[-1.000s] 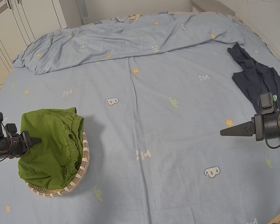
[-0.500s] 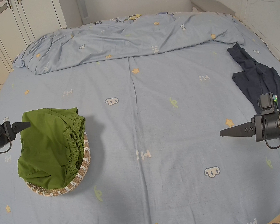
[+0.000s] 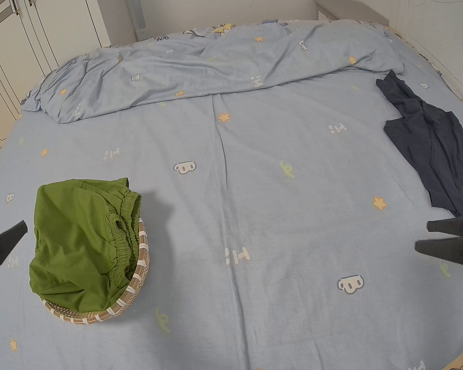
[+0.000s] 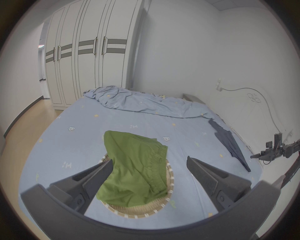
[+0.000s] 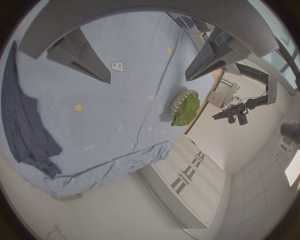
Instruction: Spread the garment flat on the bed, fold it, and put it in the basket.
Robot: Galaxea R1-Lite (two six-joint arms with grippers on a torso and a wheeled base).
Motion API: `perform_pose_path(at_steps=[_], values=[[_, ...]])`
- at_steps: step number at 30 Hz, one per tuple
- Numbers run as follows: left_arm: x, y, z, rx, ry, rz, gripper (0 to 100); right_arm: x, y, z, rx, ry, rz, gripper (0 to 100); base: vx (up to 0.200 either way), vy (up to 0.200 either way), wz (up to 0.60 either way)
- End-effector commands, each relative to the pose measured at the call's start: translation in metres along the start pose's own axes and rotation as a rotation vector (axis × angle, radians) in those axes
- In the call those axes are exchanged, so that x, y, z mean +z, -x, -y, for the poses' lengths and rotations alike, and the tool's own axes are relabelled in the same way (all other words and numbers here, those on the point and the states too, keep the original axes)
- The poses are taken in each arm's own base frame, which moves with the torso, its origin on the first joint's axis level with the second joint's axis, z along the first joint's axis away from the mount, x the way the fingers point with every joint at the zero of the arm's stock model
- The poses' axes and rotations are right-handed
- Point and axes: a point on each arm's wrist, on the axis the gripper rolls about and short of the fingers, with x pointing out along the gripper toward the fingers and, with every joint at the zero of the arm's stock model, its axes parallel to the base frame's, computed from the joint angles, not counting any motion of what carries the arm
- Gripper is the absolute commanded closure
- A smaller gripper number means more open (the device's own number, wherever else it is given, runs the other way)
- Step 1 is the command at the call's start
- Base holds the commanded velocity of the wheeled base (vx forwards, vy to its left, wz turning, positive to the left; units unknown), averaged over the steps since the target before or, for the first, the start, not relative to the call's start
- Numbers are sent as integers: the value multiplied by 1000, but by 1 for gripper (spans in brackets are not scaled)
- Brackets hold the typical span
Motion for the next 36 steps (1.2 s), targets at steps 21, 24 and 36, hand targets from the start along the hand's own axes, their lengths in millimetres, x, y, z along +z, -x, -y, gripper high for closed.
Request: perform_pose_path(at_steps=[21,24,36], values=[[-192,99,29,24,-105,154,0,-173,93,-24,-325,118,306,0,0,0,0],[-195,98,24,232,-90,163,0,-173,93,-21,-411,128,320,0,0,0,0],[-201,100,24,118,-214,176,0,-182,89,-16,-719,164,519,0,0,0,0]])
